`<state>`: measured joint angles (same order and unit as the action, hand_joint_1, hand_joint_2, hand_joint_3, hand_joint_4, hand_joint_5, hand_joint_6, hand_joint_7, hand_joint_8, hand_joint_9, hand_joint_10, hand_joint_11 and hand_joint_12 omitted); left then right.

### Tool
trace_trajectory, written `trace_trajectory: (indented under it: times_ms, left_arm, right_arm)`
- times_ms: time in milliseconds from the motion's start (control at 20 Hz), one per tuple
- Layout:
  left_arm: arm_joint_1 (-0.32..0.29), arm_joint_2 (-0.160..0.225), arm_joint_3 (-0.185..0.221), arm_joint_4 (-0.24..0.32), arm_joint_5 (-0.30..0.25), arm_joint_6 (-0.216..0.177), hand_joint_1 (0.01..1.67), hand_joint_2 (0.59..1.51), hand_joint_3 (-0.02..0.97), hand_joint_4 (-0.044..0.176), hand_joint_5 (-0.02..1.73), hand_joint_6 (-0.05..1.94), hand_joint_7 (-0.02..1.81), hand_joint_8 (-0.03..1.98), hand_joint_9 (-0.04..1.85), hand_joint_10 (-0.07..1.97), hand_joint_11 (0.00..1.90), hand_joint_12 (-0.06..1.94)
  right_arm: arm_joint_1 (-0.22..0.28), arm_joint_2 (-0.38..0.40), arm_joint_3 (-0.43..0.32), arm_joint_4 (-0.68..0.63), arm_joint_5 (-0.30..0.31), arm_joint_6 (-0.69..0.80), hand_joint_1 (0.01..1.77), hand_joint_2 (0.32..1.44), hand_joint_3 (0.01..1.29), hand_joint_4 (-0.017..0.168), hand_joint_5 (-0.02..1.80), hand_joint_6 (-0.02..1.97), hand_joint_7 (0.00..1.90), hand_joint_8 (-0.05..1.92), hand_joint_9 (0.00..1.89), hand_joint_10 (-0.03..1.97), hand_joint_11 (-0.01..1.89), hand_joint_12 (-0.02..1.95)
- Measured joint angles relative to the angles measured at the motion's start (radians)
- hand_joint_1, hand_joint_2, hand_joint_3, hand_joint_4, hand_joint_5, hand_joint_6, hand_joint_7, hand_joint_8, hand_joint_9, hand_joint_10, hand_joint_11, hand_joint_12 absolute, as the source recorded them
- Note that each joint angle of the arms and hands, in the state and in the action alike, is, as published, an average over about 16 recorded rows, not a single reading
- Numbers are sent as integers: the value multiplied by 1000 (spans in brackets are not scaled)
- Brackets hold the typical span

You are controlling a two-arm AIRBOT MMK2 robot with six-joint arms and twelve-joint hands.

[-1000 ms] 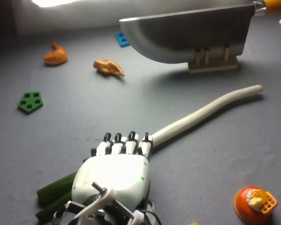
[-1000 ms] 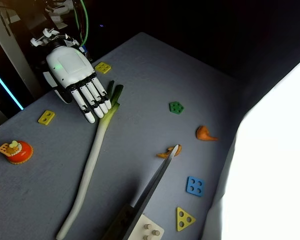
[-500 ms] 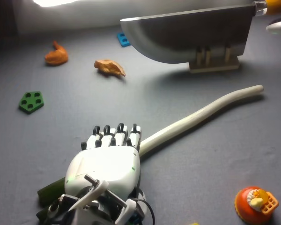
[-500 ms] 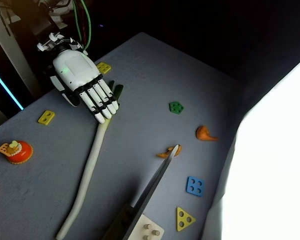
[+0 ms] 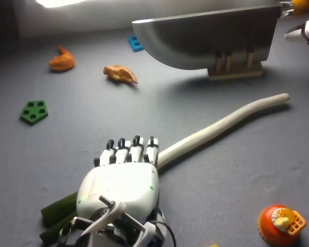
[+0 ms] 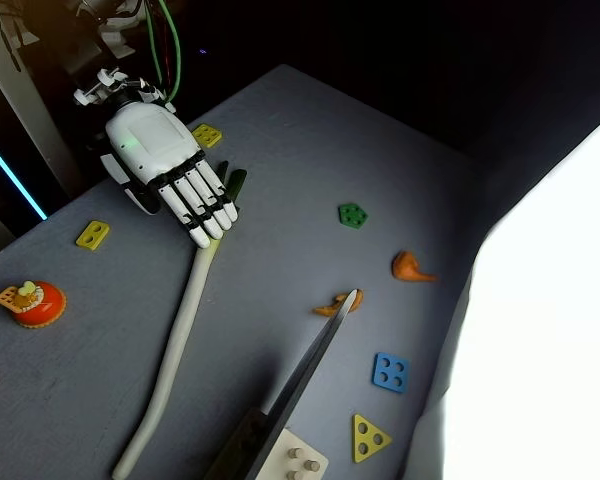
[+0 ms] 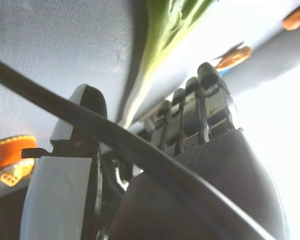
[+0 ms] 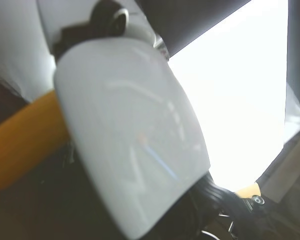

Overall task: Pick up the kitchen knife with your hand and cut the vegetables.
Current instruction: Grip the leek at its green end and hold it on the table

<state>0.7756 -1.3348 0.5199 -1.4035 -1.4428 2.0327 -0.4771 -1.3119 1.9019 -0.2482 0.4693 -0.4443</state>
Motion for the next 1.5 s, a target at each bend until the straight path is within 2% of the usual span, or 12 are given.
trace_trajectory:
  times_ms: [150,500,650,850,1050,1250,1400,1500]
  left_arm:
    - [4,-5,2,3,-3,0,1012,1313,10,5,29,14,33,-5,55,1,16,362]
    - [17,-11,3,16,-7,0,1004,1316,10,10,38,14,18,-6,55,1,16,431]
    - [23,-13,3,21,-7,-1,1003,1315,10,13,47,14,21,-6,61,2,16,475]
    - [30,-18,3,26,-7,-1,998,1310,10,18,58,15,24,-6,70,2,16,536]
    - [35,-23,5,30,-7,0,995,1304,10,23,67,14,28,-5,79,2,16,598]
    - [38,-27,9,31,-5,0,990,1302,10,25,67,14,28,-5,83,2,16,629]
    - [39,-28,11,29,-3,0,983,1302,10,26,67,14,26,-6,84,1,16,639]
    - [39,-29,13,28,-1,0,978,1302,10,26,69,14,26,-6,84,1,16,635]
  right_arm:
    - [-6,-8,11,0,3,7,1047,986,17,36,17,34,13,15,21,2,22,-3]
    - [-25,-13,17,1,6,12,1051,1000,16,15,18,34,15,15,24,1,22,-3]
    - [-31,-13,17,3,9,12,1061,1006,17,9,43,37,54,15,46,46,22,65]
    - [-35,-13,17,4,13,13,1082,1010,17,1,122,156,153,79,66,297,21,387]
    - [-37,-14,17,5,16,14,1100,1010,22,-1,186,347,223,270,87,570,28,722]
    - [-34,-14,17,5,19,14,1117,980,190,5,360,717,421,695,260,1030,185,1203]
    - [-32,-14,17,6,20,15,1135,937,335,5,509,973,612,1047,470,1365,405,1526]
    - [-29,-14,17,7,20,15,1162,908,424,10,596,1129,744,1270,640,1524,594,1657]
